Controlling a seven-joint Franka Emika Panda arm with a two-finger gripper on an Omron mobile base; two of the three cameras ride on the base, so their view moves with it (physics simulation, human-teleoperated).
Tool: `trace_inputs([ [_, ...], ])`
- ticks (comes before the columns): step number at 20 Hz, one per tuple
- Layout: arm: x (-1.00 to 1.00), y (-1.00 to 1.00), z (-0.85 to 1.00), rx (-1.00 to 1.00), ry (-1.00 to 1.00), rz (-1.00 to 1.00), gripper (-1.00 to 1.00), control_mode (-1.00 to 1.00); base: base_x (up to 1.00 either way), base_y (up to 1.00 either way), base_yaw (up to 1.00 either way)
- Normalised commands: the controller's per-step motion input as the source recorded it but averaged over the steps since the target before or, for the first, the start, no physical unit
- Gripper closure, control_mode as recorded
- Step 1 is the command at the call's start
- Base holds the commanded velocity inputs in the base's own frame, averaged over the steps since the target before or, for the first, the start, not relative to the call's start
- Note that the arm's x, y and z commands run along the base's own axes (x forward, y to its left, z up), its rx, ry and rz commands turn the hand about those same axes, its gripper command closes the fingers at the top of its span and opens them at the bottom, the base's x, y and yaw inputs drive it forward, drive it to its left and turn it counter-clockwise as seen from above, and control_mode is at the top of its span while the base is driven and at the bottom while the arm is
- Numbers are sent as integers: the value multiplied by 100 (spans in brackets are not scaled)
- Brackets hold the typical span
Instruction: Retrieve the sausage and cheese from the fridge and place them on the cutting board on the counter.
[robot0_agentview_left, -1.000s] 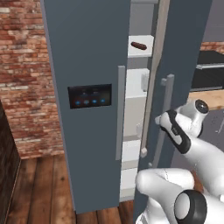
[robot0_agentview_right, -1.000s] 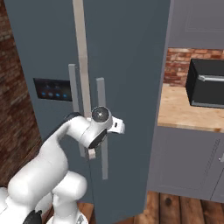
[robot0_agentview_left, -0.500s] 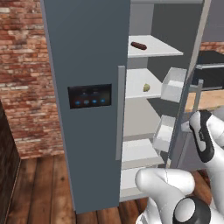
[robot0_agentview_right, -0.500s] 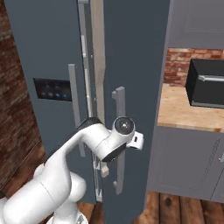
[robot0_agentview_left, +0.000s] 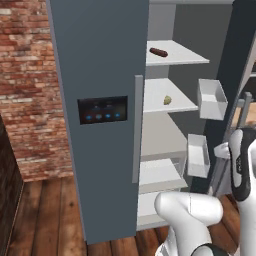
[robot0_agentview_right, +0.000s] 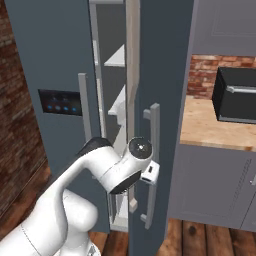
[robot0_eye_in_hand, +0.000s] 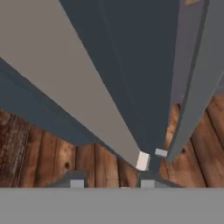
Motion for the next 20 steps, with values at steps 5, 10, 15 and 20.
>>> trace_inputs([
  [5,-52,26,2,5,0,-7,-100,-100,0,0,0],
  [10,28,50,17,5,0,-15,-100,-100,0,0,0],
  [15,61,42,19,4,0,-24,-100,-100,0,0,0],
  [20,65,19,35,3,0,-30,-100,-100,0,0,0],
])
